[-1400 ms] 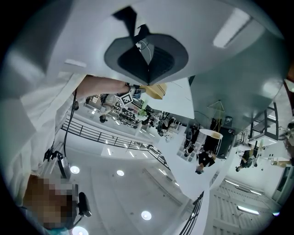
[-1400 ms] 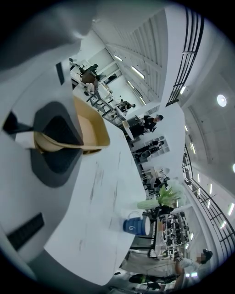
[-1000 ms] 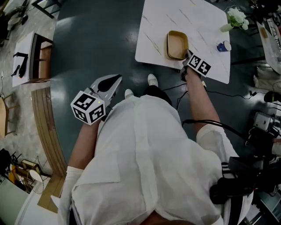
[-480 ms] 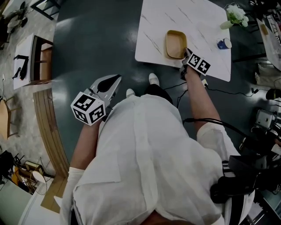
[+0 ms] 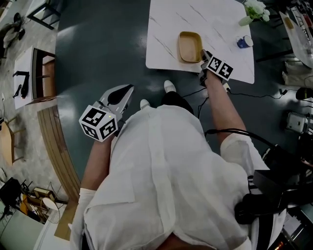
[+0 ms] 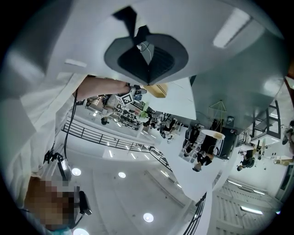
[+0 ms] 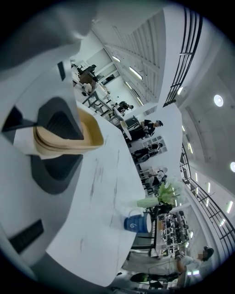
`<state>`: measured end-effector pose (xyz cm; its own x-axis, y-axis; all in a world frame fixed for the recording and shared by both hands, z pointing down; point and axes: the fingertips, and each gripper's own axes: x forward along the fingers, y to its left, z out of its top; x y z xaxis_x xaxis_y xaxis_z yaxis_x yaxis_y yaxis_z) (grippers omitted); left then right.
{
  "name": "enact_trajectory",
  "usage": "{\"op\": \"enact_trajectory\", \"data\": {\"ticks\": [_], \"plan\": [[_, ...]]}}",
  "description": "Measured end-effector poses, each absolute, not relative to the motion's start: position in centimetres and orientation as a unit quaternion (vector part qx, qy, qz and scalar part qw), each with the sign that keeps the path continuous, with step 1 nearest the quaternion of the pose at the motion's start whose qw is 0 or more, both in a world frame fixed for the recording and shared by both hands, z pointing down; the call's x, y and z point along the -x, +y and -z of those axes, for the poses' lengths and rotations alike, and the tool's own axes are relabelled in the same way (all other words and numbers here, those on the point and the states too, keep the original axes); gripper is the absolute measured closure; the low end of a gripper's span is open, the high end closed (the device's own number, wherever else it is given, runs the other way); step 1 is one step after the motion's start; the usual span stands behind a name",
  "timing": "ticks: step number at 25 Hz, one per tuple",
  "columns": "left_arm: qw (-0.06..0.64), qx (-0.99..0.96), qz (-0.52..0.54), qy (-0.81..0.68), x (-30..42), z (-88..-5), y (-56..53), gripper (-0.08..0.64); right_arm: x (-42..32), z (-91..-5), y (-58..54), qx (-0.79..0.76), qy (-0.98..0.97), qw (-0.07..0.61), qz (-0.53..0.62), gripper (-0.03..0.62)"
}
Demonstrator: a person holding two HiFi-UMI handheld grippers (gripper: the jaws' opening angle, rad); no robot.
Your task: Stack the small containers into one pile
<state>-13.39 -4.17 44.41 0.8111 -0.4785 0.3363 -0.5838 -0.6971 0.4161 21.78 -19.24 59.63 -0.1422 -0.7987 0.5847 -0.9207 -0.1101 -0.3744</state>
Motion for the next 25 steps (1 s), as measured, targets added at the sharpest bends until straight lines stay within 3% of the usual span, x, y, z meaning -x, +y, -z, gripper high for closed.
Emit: {"op": "enact_trajectory", "data": {"ticks": [15, 25], "plan": [[0.261, -0.928, -0.11, -0.242, 10.6, -45.2, -4.1, 0.554, -21.2, -56.7, -14.9, -0.63, -0.688, 0.087, -0.35, 0.508], [0.242, -0.938, -0.14, -0.206, 0.5, -43.6, -2.0, 0.553, -22.1, -54.5, -7.1, -0.542, -0.763, 0.144, -0.321, 0.574]]}}
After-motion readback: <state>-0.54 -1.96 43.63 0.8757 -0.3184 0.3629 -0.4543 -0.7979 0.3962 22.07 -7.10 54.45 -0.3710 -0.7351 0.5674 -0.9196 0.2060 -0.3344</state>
